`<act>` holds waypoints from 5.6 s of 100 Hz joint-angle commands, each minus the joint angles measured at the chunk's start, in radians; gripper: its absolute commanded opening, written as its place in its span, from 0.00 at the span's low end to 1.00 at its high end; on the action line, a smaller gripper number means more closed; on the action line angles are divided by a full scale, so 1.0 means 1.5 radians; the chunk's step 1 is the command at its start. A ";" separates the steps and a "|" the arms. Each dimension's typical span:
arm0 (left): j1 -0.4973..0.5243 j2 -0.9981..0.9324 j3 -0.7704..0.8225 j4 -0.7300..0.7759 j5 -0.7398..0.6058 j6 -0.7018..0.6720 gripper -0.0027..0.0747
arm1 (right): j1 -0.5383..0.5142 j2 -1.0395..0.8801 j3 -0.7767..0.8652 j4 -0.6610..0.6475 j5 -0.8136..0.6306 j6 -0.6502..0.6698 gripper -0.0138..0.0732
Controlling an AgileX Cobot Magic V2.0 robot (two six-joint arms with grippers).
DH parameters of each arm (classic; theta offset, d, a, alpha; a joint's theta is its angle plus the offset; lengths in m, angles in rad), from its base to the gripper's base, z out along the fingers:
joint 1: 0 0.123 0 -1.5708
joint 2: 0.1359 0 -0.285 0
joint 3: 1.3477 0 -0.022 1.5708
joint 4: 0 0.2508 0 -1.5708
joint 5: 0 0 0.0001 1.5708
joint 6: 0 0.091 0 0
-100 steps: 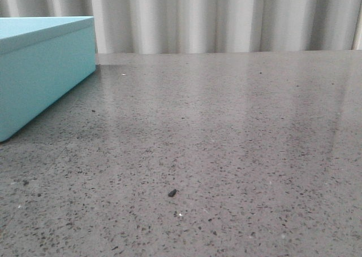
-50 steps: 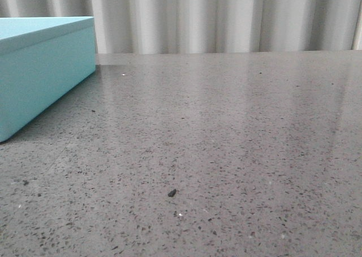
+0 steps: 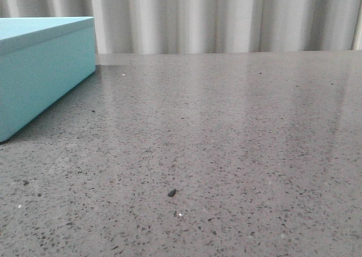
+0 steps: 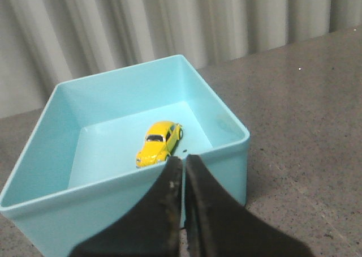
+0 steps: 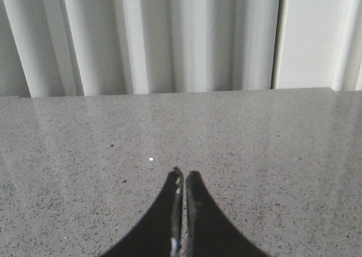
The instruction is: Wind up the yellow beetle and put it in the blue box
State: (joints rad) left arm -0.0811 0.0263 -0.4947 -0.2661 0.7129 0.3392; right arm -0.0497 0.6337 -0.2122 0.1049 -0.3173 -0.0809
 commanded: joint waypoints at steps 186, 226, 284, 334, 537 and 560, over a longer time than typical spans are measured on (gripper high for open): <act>0.002 0.006 0.034 -0.025 -0.116 -0.010 0.01 | 0.000 -0.404 0.161 0.001 -0.081 0.001 0.09; 0.002 0.006 0.034 -0.025 -0.116 -0.010 0.01 | 0.000 -0.404 0.161 0.001 -0.081 0.001 0.09; 0.002 0.006 0.076 0.116 -0.284 -0.116 0.01 | 0.000 -0.404 0.161 0.001 -0.081 0.001 0.09; 0.061 -0.041 0.331 0.165 -0.407 -0.272 0.01 | 0.000 -0.404 0.161 0.001 -0.080 0.001 0.09; 0.066 -0.041 0.346 0.167 -0.285 -0.290 0.01 | -0.016 -0.443 0.162 -0.070 0.240 0.001 0.09; 0.066 -0.041 0.346 0.167 -0.285 -0.290 0.01 | -0.026 -0.443 0.162 -0.070 0.399 0.001 0.09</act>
State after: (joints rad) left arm 0.0179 -0.0032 0.0000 -0.0174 0.3307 -0.0863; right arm -0.0830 -0.0096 0.0090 0.0097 0.2681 -0.0769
